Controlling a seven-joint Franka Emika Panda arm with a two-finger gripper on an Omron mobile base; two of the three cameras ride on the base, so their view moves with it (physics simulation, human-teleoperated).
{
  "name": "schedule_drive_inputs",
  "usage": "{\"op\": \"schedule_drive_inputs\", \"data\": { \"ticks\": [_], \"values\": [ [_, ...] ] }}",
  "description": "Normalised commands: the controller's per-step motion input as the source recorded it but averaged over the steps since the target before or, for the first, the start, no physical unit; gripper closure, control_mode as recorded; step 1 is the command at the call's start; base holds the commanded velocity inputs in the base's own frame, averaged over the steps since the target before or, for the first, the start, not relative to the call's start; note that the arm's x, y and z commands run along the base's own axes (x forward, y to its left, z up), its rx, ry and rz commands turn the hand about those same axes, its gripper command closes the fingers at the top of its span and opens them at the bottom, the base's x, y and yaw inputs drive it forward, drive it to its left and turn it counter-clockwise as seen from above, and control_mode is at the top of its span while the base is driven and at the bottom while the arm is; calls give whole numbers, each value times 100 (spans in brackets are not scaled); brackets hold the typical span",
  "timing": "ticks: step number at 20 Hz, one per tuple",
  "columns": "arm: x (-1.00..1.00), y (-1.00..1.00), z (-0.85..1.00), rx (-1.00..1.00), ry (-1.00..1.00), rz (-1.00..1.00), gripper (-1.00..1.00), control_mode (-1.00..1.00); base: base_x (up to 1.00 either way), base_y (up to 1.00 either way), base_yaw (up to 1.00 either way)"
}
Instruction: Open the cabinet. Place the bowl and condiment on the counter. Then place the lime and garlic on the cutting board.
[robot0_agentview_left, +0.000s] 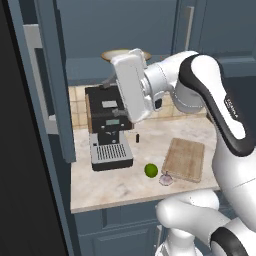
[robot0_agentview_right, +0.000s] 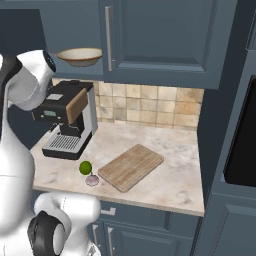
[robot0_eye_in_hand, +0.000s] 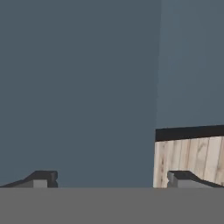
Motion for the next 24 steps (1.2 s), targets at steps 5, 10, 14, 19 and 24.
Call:
{"op": "schedule_drive_inputs", "data": {
  "ticks": [5, 10, 14, 19, 24],
  "values": [
    [-12, -64, 0, 0, -16, 0, -100, -100, 0, 0, 0],
    [-10, -64, 0, -4, -29, 0, -100, -100, 0, 0, 0],
    [-21, -66, 0, -9, -39, 0, -100, -100, 0, 0, 0],
    [-40, -65, 0, -1, -34, 0, -100, -100, 0, 0, 0],
    [-54, -52, 0, 0, -36, 0, -100, -100, 0, 0, 0]
  ]
}}
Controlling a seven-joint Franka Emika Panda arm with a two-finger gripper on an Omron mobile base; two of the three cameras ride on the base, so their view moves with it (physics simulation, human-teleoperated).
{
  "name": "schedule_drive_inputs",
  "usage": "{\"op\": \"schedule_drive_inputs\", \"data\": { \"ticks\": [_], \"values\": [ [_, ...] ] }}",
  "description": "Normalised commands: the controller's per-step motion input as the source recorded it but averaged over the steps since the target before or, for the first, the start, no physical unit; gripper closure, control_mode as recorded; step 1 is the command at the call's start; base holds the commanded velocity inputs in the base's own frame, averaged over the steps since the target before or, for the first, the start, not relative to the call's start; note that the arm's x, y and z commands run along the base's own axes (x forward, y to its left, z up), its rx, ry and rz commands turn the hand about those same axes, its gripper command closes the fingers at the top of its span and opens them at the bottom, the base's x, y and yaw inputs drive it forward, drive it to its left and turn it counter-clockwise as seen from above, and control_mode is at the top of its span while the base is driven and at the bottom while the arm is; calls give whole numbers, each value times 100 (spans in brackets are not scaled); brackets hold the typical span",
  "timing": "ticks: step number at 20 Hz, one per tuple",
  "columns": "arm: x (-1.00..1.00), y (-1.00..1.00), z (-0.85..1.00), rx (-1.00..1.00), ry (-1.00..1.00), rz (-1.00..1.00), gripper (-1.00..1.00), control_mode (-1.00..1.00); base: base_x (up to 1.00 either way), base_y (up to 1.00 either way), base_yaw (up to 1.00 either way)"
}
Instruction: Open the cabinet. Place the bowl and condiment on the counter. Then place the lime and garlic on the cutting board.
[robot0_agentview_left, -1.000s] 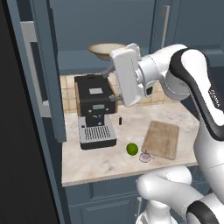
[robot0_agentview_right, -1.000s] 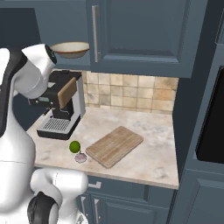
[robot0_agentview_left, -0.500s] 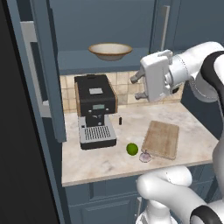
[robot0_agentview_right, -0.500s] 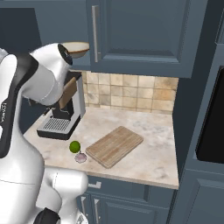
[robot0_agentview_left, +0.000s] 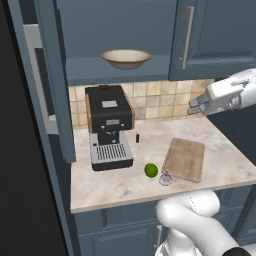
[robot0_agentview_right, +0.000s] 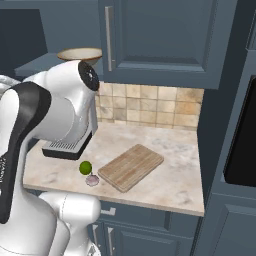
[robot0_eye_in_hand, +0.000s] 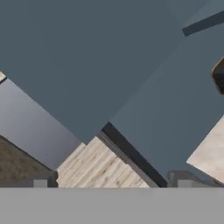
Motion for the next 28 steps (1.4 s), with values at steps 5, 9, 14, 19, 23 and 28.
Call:
{"op": "schedule_drive_inputs", "data": {
  "ticks": [5, 9, 14, 19, 23, 28],
  "values": [
    [-17, -25, 10, 0, -29, -4, -100, -100, 0, 0, 0],
    [0, -8, 13, 0, -17, -17, -100, -100, 0, 0, 0],
    [0, -7, 14, 0, -10, -19, -100, -100, 0, 0, 0],
    [0, -14, 22, -2, -1, -21, -100, -100, 0, 0, 0],
    [0, -24, 20, -1, 0, -19, -100, -100, 0, 0, 0],
    [7, -27, 14, -3, 0, -20, -100, -100, 0, 0, 0]
  ]
}}
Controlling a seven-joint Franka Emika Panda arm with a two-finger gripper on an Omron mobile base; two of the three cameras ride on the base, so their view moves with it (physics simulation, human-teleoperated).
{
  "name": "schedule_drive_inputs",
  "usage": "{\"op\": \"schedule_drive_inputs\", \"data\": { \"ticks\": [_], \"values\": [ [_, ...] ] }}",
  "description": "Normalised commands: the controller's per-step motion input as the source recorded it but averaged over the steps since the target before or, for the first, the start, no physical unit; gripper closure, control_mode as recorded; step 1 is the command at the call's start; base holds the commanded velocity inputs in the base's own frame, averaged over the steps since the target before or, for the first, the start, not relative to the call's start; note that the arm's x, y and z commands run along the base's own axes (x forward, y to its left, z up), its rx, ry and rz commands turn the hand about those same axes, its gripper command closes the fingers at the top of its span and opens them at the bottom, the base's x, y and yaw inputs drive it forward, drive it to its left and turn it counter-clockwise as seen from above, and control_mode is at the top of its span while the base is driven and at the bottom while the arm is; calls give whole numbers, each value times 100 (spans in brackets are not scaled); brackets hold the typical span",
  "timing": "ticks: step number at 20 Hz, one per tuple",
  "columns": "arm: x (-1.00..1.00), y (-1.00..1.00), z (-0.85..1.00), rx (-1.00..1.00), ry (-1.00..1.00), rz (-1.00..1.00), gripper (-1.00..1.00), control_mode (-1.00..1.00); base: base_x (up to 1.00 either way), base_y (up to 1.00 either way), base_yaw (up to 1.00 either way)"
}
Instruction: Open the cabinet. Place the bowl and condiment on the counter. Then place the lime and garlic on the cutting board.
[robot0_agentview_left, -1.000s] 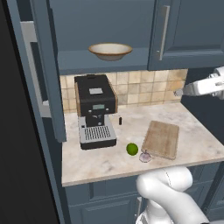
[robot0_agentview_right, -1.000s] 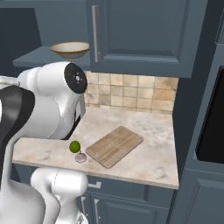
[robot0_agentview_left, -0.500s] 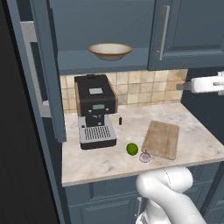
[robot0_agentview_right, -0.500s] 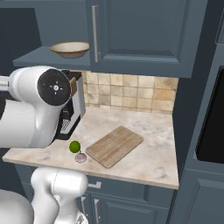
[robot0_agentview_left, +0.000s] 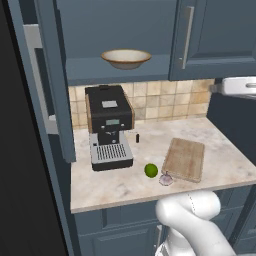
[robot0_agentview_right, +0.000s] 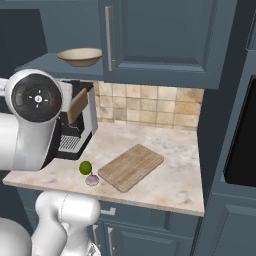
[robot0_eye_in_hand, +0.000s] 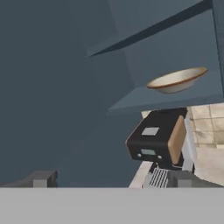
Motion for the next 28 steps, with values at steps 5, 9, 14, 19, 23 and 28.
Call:
{"op": "schedule_drive_inputs", "data": {
  "ticks": [5, 9, 14, 19, 23, 28],
  "values": [
    [25, -9, 15, -3, 0, -18, -100, -100, 0, 0, 0],
    [38, -1, 5, -2, 3, -17, -100, -100, 0, 0, 0],
    [30, -9, 8, -1, 7, -14, -100, -100, 0, 0, 0],
    [24, -17, 6, -2, 7, -12, -100, -100, 0, 0, 0],
    [23, -23, 0, -3, 4, -8, -100, -100, 0, 0, 0],
    [29, -18, 0, -2, 0, -4, -100, -100, 0, 0, 0]
  ]
}}
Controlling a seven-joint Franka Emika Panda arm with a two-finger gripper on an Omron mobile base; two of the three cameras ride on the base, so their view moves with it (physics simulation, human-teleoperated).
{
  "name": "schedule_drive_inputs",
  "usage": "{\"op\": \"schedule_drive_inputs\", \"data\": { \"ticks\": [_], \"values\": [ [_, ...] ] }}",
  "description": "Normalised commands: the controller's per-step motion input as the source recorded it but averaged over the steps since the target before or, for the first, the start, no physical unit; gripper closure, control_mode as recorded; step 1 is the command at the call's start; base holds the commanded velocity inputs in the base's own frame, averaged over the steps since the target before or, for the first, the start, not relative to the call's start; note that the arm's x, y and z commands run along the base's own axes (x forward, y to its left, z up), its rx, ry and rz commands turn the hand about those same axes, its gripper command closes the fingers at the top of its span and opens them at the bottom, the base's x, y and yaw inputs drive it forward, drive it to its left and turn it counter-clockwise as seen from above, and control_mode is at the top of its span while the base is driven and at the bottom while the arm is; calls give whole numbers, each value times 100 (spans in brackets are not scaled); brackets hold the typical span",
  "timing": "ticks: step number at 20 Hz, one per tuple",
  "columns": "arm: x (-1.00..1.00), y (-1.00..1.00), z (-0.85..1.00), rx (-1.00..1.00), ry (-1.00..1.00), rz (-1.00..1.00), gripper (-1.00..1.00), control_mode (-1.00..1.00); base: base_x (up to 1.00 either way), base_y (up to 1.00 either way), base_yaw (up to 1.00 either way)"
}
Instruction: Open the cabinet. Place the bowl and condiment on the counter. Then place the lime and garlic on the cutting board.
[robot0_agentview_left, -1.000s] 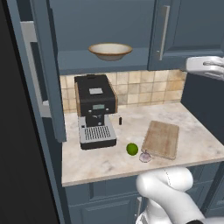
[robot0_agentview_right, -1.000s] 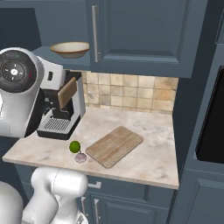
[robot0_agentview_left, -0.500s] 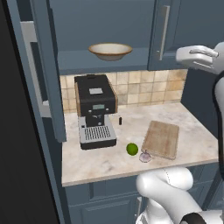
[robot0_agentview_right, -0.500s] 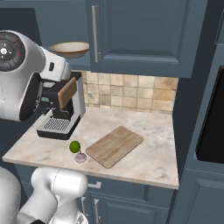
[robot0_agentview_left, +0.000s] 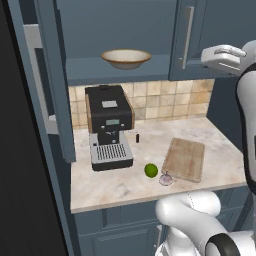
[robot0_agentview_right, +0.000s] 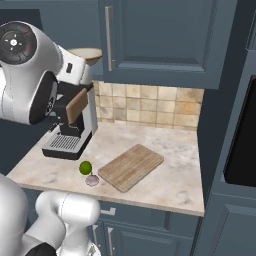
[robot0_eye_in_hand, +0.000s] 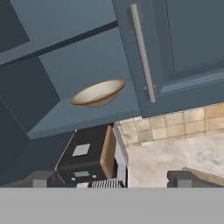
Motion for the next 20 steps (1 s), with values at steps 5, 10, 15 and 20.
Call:
{"op": "schedule_drive_inputs", "data": {
  "ticks": [5, 10, 15, 20],
  "values": [
    [32, -13, 5, 0, 0, 0, -100, -100, 0, 0, 0],
    [36, -15, 5, 0, 0, 0, -100, -100, 0, 0, 0],
    [32, -13, 0, 0, 0, 0, -100, -100, 0, 0, 0],
    [31, -13, 1, 0, 0, 0, -100, -100, 0, 0, 0]
  ]
}}
